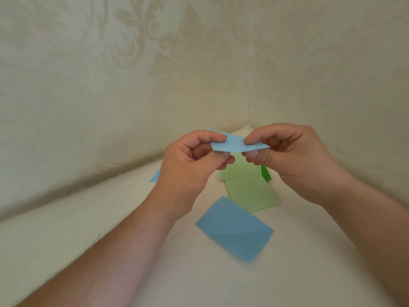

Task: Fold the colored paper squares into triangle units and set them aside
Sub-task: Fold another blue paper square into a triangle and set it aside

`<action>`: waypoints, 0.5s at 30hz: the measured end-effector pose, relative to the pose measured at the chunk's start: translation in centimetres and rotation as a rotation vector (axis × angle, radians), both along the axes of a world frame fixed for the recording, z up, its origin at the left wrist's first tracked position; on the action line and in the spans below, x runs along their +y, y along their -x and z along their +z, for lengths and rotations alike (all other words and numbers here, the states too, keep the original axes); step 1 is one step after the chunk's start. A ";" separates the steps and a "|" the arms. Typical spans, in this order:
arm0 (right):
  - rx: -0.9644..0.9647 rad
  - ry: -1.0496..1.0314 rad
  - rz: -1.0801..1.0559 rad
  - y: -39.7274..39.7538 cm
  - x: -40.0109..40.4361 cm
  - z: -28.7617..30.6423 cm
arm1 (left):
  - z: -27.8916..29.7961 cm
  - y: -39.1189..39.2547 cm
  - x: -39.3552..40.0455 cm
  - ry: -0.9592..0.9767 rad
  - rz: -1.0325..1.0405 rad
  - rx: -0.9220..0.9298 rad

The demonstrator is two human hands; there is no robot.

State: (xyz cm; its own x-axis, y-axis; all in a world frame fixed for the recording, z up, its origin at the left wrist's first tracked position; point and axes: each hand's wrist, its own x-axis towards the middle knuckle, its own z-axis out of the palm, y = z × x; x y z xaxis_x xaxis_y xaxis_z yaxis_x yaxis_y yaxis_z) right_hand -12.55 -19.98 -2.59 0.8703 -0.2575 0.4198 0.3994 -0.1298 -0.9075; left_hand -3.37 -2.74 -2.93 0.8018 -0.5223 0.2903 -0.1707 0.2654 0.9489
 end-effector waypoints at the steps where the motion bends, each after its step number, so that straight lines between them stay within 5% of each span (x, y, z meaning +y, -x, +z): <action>1: 0.003 -0.015 0.003 0.0 0.0 0.1 | 0.0 0.0 0.0 -0.002 -0.002 -0.002; 15: 0.149 -0.157 -0.041 -0.1 0.6 0.2 | 0.0 0.3 -0.1 -0.029 0.005 -0.063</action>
State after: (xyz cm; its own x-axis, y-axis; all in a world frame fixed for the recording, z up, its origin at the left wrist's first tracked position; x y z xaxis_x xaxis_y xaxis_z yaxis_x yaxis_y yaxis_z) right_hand -12.47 -19.34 -2.44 0.9073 -0.3457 0.2392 0.2564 0.0042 -0.9666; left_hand -3.67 -2.86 -2.97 0.7852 -0.5271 0.3250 -0.2316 0.2368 0.9436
